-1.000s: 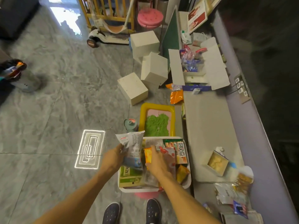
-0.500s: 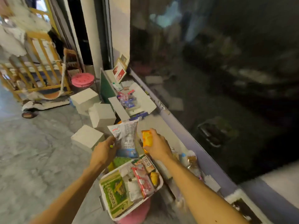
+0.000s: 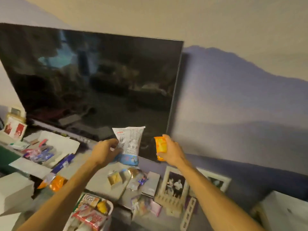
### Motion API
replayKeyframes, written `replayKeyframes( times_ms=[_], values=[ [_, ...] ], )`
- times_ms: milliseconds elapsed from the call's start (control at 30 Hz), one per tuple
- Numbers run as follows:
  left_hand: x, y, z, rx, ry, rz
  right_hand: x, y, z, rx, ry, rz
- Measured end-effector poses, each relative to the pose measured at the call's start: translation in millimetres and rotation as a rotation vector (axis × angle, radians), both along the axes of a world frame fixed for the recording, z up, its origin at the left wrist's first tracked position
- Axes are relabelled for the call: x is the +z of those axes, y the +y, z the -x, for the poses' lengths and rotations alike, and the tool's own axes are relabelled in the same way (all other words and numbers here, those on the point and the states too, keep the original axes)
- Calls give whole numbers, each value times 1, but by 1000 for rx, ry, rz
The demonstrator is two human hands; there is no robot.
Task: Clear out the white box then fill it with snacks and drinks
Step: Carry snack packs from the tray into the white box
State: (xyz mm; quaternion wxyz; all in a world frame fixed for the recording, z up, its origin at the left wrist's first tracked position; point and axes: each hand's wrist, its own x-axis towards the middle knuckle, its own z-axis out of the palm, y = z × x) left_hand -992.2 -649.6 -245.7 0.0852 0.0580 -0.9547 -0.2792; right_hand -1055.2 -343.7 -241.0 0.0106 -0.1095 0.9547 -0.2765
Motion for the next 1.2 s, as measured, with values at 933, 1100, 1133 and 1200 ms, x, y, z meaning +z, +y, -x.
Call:
replayKeyframes(
  times_ms=[933, 1100, 1133, 1200],
  values=[
    [-18, 793, -43, -980, 33, -119, -15, 697, -290, -943, 14, 96],
    [-66, 848, -9, -927, -62, -114, -50, 747, -248, -922, -36, 96],
    [-75, 855, 1, -906, -79, -104, -57, 754, -235, -905, -51, 95],
    [-92, 868, 21, -869, -86, -66, -69, 766, -210, -865, -100, 88]
  ],
)
